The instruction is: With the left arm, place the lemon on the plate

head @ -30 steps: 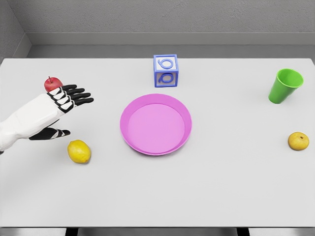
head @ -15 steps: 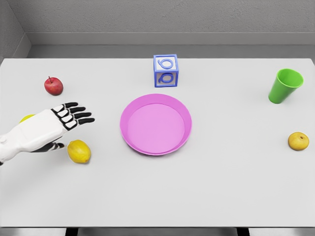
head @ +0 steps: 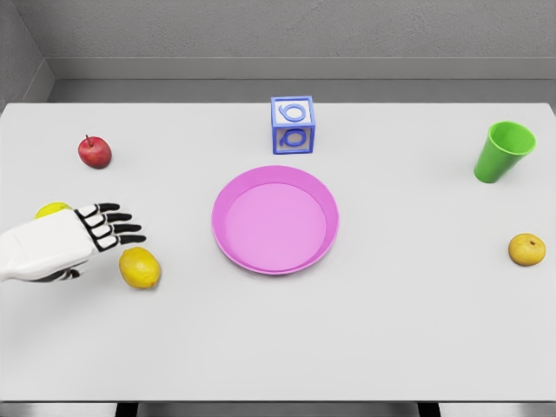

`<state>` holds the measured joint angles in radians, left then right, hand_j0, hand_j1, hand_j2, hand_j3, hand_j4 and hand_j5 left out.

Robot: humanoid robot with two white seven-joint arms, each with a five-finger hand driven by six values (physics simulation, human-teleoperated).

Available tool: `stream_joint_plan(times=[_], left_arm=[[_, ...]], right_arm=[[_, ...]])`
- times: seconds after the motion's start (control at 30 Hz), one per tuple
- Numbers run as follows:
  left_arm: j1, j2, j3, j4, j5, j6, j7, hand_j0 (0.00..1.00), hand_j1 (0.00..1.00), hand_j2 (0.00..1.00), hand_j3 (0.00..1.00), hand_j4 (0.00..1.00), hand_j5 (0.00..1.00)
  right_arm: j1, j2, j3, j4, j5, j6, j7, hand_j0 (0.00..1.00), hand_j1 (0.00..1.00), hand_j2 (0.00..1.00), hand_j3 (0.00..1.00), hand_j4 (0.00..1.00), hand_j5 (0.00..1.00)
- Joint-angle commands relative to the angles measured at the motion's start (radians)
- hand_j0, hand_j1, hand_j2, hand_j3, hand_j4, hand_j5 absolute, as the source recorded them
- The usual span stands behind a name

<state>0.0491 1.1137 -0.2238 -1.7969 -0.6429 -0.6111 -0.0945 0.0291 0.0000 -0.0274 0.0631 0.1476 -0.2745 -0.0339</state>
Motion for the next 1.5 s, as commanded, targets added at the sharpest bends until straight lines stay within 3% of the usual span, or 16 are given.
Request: stream_joint_plan(times=[0.0,0.03,0.1,0.2,0.37,0.53,0.9,1.03,1.13,1.27,1.47], left_arm=[[-0.002,0.009,-0.005,-0.002,0.011,0.000,-0.050,1.00,1.00,1.00,1.00,1.00,1.00],[-0.002,0.008,-0.005,-0.002,0.023,0.000,-0.080,1.00,1.00,1.00,1.00,1.00,1.00],[0.000,0.011,-0.002,-0.002,0.166,0.000,-0.221,1.00,1.00,1.00,1.00,1.00,1.00],[0.003,0.006,-0.005,-0.002,0.273,0.000,-0.318,1.00,1.00,1.00,1.00,1.00,1.00],[-0.003,0.009,0.008,-0.002,0.379,0.000,-0.330,1.00,1.00,1.00,1.00,1.00,1.00],[-0.046,0.006,0.009,-0.002,0.439,0.000,-0.327,1.00,1.00,1.00,1.00,1.00,1.00],[-0.060,-0.035,-0.042,-0.004,0.413,0.000,-0.352,1.00,1.00,1.00,1.00,1.00,1.00],[-0.081,-0.092,-0.042,-0.002,0.341,0.000,-0.361,1.00,1.00,1.00,1.00,1.00,1.00],[-0.086,-0.107,-0.045,-0.002,0.330,0.000,-0.364,1.00,1.00,1.00,1.00,1.00,1.00],[-0.126,-0.193,-0.045,0.001,0.331,0.000,-0.491,1.00,1.00,1.00,1.00,1.00,1.00],[-0.127,-0.193,-0.048,0.011,0.330,0.000,-0.496,1.00,1.00,1.00,1.00,1.00,1.00]], right_arm=[[0.000,0.000,0.000,0.000,0.000,0.000,0.000,1.00,1.00,1.00,1.00,1.00,1.00],[0.000,0.000,0.000,0.000,0.000,0.000,0.000,1.00,1.00,1.00,1.00,1.00,1.00],[0.000,0.000,0.000,0.000,0.000,0.000,0.000,1.00,1.00,1.00,1.00,1.00,1.00],[0.000,0.000,0.000,0.000,0.000,0.000,0.000,1.00,1.00,1.00,1.00,1.00,1.00],[0.000,0.000,0.000,0.000,0.000,0.000,0.000,1.00,1.00,1.00,1.00,1.00,1.00],[0.000,0.000,0.000,0.000,0.000,0.000,0.000,1.00,1.00,1.00,1.00,1.00,1.00],[0.000,0.000,0.000,0.000,0.000,0.000,0.000,1.00,1.00,1.00,1.00,1.00,1.00],[0.000,0.000,0.000,0.000,0.000,0.000,0.000,1.00,1.00,1.00,1.00,1.00,1.00],[0.000,0.000,0.000,0.000,0.000,0.000,0.000,1.00,1.00,1.00,1.00,1.00,1.00],[0.000,0.000,0.000,0.000,0.000,0.000,0.000,1.00,1.00,1.00,1.00,1.00,1.00],[0.000,0.000,0.000,0.000,0.000,0.000,0.000,1.00,1.00,1.00,1.00,1.00,1.00]])
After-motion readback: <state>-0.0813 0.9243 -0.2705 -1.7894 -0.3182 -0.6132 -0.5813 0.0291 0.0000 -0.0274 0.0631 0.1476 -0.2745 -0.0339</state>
